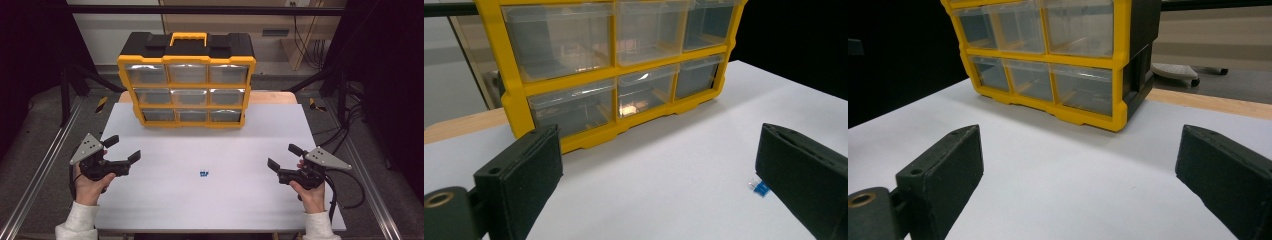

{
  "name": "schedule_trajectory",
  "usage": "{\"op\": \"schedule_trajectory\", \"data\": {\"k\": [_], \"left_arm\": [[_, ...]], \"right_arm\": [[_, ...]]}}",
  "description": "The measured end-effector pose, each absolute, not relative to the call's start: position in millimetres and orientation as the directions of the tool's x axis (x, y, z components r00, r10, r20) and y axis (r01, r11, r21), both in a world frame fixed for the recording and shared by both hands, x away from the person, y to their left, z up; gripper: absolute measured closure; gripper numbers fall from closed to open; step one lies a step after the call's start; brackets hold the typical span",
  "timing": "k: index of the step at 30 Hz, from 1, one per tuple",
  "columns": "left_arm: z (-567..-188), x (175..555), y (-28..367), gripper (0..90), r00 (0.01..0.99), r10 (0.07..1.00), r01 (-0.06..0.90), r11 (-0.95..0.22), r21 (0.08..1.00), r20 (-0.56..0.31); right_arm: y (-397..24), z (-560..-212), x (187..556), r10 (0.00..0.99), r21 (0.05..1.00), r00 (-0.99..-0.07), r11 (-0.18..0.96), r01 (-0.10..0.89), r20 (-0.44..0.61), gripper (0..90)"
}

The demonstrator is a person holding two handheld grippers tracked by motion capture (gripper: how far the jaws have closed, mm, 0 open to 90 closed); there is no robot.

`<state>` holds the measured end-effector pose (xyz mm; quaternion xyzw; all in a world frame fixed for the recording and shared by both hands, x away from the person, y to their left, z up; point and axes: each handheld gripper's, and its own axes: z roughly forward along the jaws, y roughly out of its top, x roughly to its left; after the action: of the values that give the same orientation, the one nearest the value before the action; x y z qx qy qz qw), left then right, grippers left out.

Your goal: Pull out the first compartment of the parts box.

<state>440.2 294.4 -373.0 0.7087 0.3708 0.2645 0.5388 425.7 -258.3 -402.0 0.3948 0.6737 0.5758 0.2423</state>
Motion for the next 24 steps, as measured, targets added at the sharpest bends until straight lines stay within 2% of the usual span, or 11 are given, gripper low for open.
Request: {"op": "schedule_trajectory", "data": {"k": [13, 24], "left_arm": [[-365.8, 444.7, 292.6, 5.2, 0.592, 0.806, 0.252, -0.147, 0.956, -0.032], [-357.8, 452.8, 283.8, 5.5, 0.600, 0.800, 0.248, -0.203, 0.947, 0.014]], "right_arm": [[-257.3, -402.0, 425.4, 0.815, 0.967, -0.567, 0.032, 0.254, 0.121, 5.4], [-257.3, -401.2, 425.1, 0.815, 0.967, -0.567, 0.036, 0.254, 0.118, 5.3]]}}
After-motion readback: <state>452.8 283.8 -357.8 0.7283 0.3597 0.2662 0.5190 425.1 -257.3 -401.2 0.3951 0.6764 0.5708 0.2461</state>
